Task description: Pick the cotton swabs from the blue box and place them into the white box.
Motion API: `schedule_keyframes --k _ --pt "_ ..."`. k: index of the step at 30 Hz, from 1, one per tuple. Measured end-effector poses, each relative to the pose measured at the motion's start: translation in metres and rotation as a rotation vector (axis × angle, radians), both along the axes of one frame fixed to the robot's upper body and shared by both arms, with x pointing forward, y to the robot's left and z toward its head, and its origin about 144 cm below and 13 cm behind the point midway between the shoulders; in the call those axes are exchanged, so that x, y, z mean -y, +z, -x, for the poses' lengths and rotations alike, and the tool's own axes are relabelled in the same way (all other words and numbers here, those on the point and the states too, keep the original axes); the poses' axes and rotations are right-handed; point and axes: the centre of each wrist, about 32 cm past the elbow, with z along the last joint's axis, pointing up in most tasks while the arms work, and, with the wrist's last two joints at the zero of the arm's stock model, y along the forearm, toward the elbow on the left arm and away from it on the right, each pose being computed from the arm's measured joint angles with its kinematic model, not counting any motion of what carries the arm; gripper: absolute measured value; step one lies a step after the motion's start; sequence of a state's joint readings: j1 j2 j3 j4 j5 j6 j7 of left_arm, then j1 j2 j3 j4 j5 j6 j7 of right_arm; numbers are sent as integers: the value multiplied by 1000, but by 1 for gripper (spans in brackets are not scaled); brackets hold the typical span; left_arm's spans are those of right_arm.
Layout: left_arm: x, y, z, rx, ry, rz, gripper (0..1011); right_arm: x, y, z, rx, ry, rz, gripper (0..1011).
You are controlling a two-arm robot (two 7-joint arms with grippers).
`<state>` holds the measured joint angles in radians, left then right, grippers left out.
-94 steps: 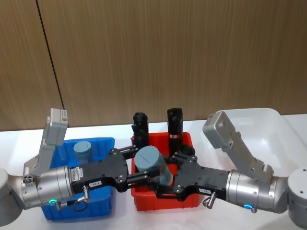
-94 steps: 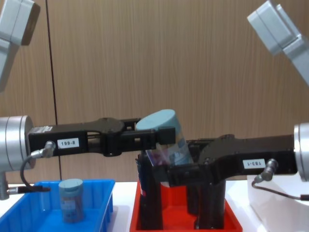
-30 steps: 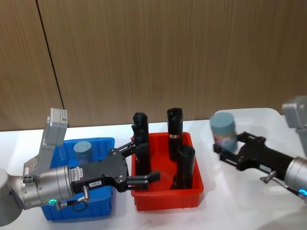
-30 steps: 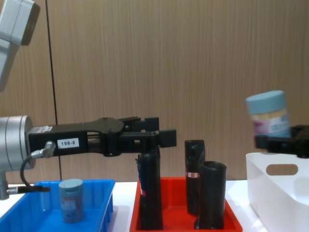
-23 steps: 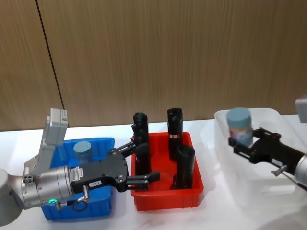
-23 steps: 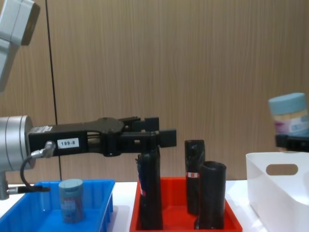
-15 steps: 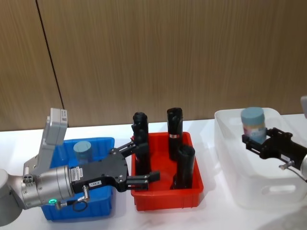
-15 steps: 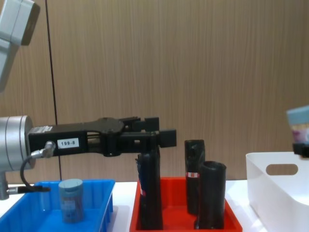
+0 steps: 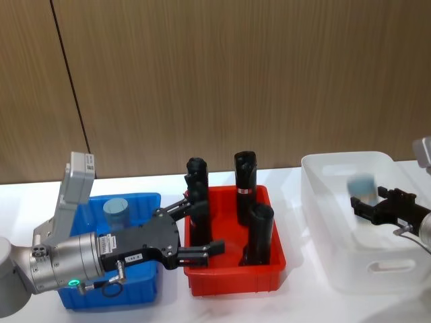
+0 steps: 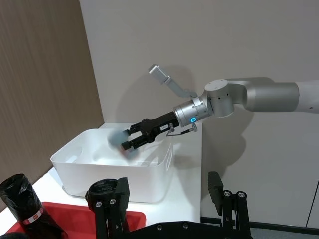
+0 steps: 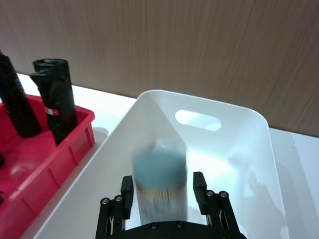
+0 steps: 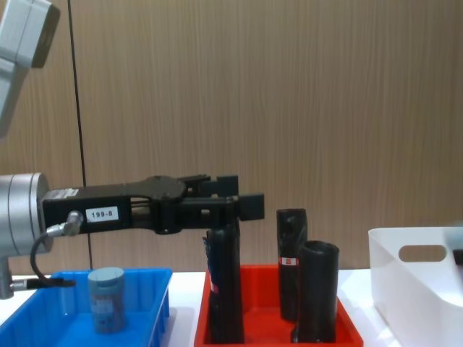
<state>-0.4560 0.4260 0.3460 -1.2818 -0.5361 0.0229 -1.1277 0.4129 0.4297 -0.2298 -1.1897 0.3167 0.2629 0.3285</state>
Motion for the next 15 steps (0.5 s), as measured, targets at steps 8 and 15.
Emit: schedule_keyframes --k 8,15 --pt "0 0 0 0 0 0 999 1 -4 -6 -17 -18 11 908" --pt "0 0 0 0 1 -1 1000 0 -4 -7 -17 -23 14 1002"
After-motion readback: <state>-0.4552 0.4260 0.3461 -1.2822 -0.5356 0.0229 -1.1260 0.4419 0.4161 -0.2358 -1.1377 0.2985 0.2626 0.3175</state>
